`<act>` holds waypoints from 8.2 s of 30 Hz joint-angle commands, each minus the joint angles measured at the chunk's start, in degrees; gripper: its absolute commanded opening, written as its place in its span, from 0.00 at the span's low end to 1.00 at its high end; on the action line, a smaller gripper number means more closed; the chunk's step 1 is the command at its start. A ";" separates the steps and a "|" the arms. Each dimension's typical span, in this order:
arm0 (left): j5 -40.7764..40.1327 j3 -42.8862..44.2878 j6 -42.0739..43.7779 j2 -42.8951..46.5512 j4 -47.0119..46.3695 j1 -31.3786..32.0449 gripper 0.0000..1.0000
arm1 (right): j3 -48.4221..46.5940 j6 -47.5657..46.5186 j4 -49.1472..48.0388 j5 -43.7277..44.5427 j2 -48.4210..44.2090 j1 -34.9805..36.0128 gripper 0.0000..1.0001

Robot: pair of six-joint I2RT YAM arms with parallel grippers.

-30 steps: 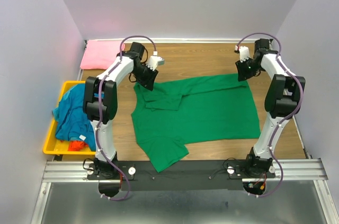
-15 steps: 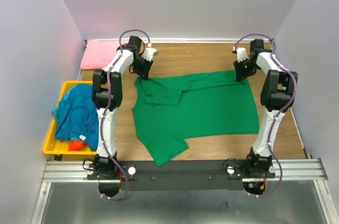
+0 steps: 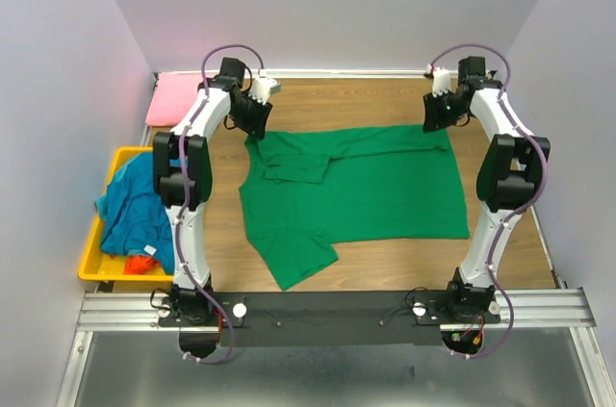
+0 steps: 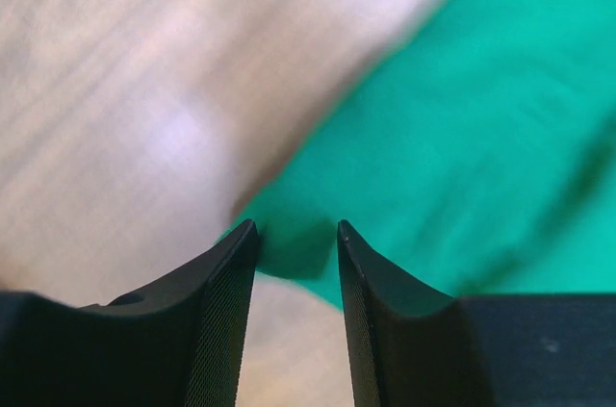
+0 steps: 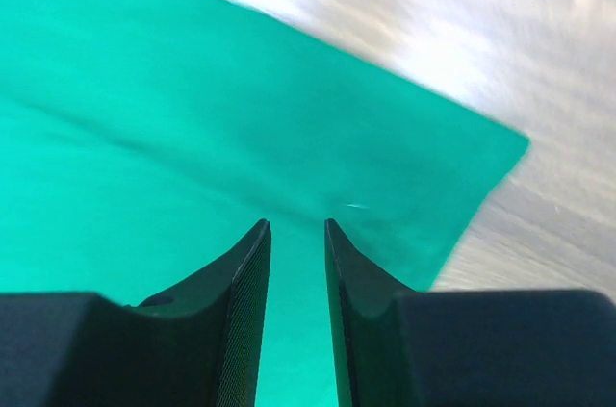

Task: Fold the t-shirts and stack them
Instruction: Fold the tshirt

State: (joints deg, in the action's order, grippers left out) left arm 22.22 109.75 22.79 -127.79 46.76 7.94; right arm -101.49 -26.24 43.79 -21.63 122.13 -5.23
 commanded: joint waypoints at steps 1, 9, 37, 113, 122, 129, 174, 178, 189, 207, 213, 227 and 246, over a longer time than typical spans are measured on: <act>10.98 -7.96 0.51 12.80 0.96 -0.12 0.45 | 0.68 6.44 0.16 -9.74 -7.60 5.13 0.36; 20.15 -28.26 -4.58 20.81 -1.58 -0.12 0.43 | 3.31 20.60 -6.59 -14.94 -5.23 19.28 0.36; 18.12 -32.41 -10.92 15.20 -11.52 -2.85 0.41 | 15.62 39.25 -20.41 -9.31 0.39 34.85 0.45; 20.23 -41.82 -8.46 21.70 -7.39 5.33 0.02 | 17.03 29.49 -11.27 -3.69 -5.50 34.24 0.01; 23.48 -38.93 -1.35 22.31 -0.55 4.19 0.33 | 13.78 23.96 -4.86 -4.30 -4.70 33.89 0.44; 21.56 -31.19 -4.31 26.18 -3.42 1.46 0.37 | 14.39 17.11 0.06 -4.49 -12.43 25.99 0.57; 2.39 16.21 -0.21 3.02 -8.52 -2.41 0.59 | -10.94 3.57 -2.92 4.50 2.10 3.21 0.92; 5.81 6.11 3.48 14.01 -10.11 -2.41 0.84 | -5.49 -2.91 0.66 1.59 -7.94 3.21 0.95; 11.82 -23.12 30.53 34.08 9.13 0.31 0.98 | 18.55 -25.25 21.60 0.79 -26.31 3.30 0.84; 2.66 -52.71 30.12 47.72 -0.27 13.76 0.85 | 48.84 -32.30 3.15 15.56 -35.56 3.30 0.51; 2.83 -52.45 30.47 46.40 -0.36 13.94 0.84 | 50.43 -33.17 -0.02 17.41 -33.97 3.30 0.47; 3.10 -54.82 29.95 45.25 0.79 17.27 0.79 | 54.38 -35.29 -3.45 19.78 -32.74 3.30 0.41; -6.05 -61.95 23.35 42.09 -8.27 28.35 0.75 | 53.86 -33.88 -5.21 20.84 -30.98 3.30 0.12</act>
State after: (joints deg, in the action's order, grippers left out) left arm 19.00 47.86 47.48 -84.77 40.80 35.90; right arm -48.58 -60.03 40.49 -1.23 89.08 -1.61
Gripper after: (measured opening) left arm 0.769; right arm 0.127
